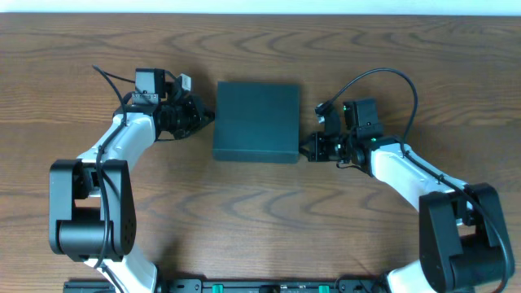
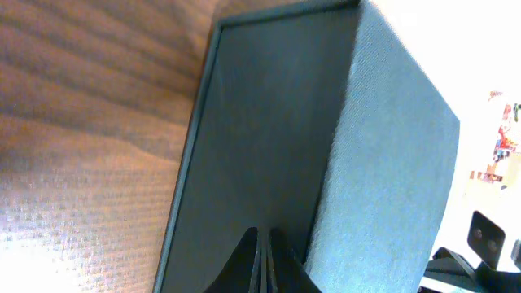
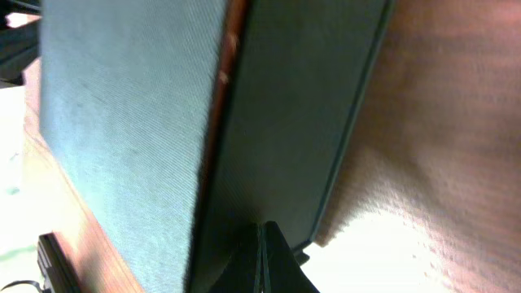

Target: Pack container

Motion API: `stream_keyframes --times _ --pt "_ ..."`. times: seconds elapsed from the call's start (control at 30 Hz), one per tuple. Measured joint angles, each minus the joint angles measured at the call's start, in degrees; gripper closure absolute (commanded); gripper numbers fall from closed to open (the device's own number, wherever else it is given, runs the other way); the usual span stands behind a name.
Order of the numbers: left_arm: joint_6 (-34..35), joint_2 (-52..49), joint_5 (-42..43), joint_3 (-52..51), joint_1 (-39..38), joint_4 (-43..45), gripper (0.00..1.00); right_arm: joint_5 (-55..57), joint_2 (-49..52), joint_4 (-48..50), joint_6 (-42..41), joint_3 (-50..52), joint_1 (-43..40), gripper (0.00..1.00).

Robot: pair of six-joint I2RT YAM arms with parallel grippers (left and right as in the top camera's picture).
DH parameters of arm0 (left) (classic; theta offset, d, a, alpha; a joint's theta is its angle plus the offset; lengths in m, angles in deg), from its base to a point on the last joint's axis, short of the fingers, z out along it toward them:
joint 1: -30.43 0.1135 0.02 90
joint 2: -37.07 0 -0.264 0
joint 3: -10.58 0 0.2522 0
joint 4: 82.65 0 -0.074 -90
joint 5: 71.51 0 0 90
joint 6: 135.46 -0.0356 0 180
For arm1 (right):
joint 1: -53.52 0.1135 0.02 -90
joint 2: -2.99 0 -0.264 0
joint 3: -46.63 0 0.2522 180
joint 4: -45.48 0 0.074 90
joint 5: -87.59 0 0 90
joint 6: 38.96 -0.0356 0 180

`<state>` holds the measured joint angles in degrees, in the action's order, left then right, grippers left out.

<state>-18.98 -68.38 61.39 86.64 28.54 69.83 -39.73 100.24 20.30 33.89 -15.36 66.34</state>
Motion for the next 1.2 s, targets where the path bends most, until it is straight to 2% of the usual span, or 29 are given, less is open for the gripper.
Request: stream_keyframes --times 0.07,0.2,0.33,0.47,0.6,0.8,0.83,0.87,0.9,0.93,0.97,1.2 --pt "-1.0 0.0 0.0 0.2 0.0 -3.0 0.94 1.3 0.0 -2.7 0.2 -0.2 -0.1 0.99" --pt "-6.4 0.8 -3.9 2.8 0.6 -19.4 0.94 5.9 -2.6 -14.0 2.3 -1.4 -2.3 0.98" --pt "-15.0 7.0 -6.9 6.0 2.4 -32.8 0.94 9.4 -13.7 -24.9 8.0 -4.5 -4.8 0.98" --pt "-21.3 21.2 -8.9 7.8 2.8 -43.4 0.94 10.3 -28.2 -33.2 11.9 -6.4 -4.8 0.98" --pt "-24.0 37.5 -11.0 6.5 2.7 -49.1 0.94 10.8 -43.5 -41.9 13.7 -5.4 -4.8 0.98" --pt "-23.3 67.0 -12.0 -9.4 2.7 -52.9 0.94 7.2 -68.1 -47.7 13.4 9.1 -4.7 0.98" --pt "-22.2 71.1 -12.2 -12.3 2.7 -53.0 0.94 6.4 -71.6 -48.1 12.7 11.9 -4.7 0.93" --pt "-21.3 74.2 -12.3 -14.8 2.7 -53.1 0.86 5.5 -75.3 -48.0 11.3 14.8 -4.7 0.78" --pt "-20.3 77.5 -12.4 -17.4 2.7 -53.4 0.67 4.6 -78.5 -47.9 9.8 17.1 -4.7 0.44" --pt "-18.9 80.0 -12.5 -19.2 2.7 -53.5 0.37 4.0 -81.3 -47.8 8.4 18.6 -4.7 0.12" --pt "-17.1 82.3 -12.6 -20.7 2.7 -53.4 0.06 3.5 -83.4 -47.5 6.8 19.3 -4.7 0.01" --pt "-10.1 86.6 -12.8 -21.5 2.7 -54.7 0.05 1.7 -88.3 -46.8 -1.8 19.5 -4.7 0.01"
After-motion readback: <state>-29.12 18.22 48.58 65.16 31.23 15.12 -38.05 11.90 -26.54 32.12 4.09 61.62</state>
